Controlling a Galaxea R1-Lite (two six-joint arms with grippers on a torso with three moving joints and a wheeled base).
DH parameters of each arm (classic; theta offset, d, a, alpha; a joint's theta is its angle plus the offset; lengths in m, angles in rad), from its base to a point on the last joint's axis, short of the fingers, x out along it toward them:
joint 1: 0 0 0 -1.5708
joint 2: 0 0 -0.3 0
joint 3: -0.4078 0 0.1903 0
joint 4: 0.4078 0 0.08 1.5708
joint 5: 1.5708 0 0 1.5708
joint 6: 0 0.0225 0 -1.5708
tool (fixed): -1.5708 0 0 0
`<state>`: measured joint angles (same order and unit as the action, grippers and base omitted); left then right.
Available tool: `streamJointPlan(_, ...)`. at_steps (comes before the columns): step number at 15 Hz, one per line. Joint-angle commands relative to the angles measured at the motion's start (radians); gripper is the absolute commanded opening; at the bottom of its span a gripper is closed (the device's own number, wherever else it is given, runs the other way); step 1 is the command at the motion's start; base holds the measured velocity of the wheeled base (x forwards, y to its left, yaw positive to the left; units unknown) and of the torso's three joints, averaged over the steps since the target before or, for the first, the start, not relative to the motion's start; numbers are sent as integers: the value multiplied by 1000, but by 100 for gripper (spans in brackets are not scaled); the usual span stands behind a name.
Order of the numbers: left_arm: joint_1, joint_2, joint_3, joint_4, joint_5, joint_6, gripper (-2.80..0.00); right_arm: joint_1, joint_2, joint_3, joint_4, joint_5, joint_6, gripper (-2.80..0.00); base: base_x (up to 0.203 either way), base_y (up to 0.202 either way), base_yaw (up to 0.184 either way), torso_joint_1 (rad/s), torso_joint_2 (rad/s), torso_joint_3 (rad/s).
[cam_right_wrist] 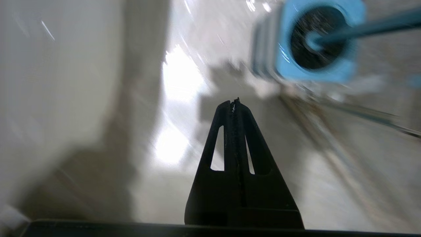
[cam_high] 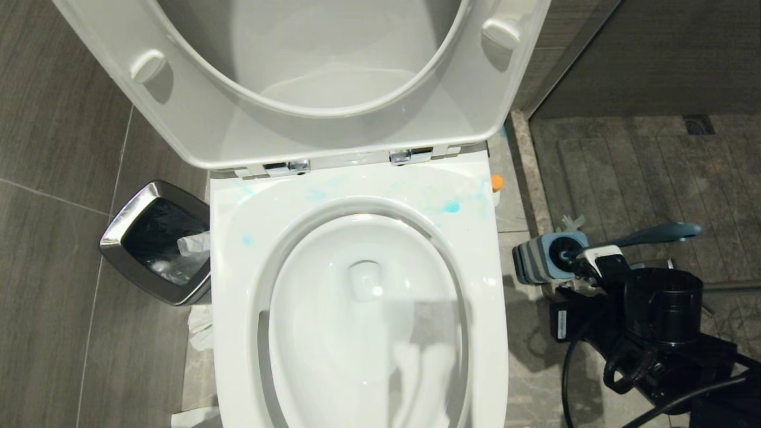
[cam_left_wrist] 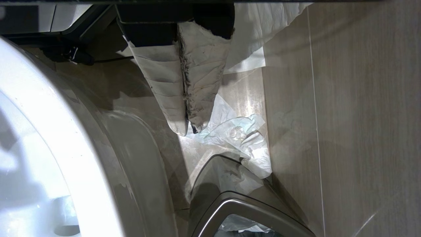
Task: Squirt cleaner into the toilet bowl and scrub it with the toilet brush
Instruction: Pour in the cleaning agent
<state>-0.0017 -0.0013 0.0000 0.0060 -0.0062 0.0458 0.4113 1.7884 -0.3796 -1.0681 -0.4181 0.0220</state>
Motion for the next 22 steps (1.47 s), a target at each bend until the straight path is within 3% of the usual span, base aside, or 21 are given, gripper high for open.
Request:
streamJointPlan(1,0,1,0,0,0,-1,-280,-1,132,52,-257,26,60,-280,0,0,0,0,0,0)
streamJointPlan(6,0,1,0,0,0,0,-280,1,200,220,-444,64,60,-280,0,0,0,0,0,0)
streamJointPlan(10,0,1,0,0,0,0,-280,3,192,309,-462,38,61,-280,0,0,0,0,0,0)
streamJointPlan(14,0,1,0,0,0,0,-280,-6,241,292,-462,32,62,-280,0,0,0,0,0,0)
streamJointPlan(15,0,1,0,-1,0,-1,-280,-8,250,268,-462,31,61,-216,0,0,0,0,0,0)
streamJointPlan(16,0,1,0,0,0,0,-280,-9,255,251,-462,30,58,0,0,0,0,0,0,0)
streamJointPlan(22,0,1,0,0,0,-1,-280,-42,360,111,-462,27,39,0,0,0,0,0,0,0)
